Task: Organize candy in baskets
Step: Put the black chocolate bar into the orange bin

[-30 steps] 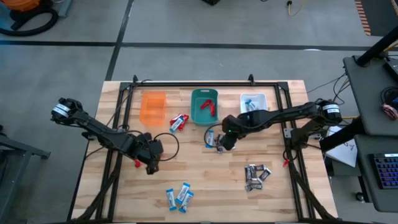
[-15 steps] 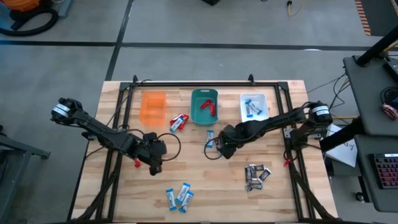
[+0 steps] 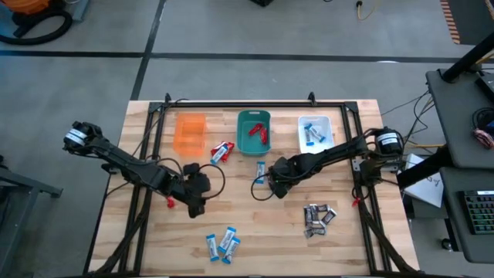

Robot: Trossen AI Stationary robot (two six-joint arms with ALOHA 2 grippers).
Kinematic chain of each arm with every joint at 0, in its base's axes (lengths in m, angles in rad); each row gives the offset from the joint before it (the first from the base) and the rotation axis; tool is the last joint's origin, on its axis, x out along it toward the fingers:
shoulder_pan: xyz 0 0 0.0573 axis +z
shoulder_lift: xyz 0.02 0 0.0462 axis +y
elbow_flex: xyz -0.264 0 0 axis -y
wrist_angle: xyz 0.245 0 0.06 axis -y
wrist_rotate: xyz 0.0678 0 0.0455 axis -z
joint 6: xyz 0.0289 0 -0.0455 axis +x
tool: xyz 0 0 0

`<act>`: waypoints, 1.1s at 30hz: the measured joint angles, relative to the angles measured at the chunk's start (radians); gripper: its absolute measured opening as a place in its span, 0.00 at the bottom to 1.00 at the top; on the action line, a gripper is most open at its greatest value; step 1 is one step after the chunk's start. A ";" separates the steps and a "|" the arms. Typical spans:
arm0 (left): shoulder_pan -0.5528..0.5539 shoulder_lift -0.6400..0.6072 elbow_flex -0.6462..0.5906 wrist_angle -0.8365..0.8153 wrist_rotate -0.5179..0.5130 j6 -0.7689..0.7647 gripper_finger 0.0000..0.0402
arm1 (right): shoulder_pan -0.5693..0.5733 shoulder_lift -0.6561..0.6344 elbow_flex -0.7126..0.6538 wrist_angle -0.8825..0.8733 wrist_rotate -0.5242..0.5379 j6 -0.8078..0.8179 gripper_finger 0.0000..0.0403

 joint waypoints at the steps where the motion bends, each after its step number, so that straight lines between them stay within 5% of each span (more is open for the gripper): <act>1: 0.000 0.000 0.000 0.033 0.001 0.026 0.56 | 0.000 -0.001 0.000 -0.002 0.003 -0.001 0.17; 7: 0.005 0.000 0.000 0.198 0.003 0.187 0.56 | 0.000 -0.012 -0.001 -0.007 0.010 -0.013 0.05; 23: 0.099 0.000 0.000 0.495 0.004 0.499 0.56 | 0.015 -0.244 -0.003 -0.022 0.003 -0.113 0.06; 33: 0.152 0.002 -0.013 0.642 0.088 0.596 0.56 | 0.032 -0.297 -0.003 0.306 -0.120 -0.306 0.06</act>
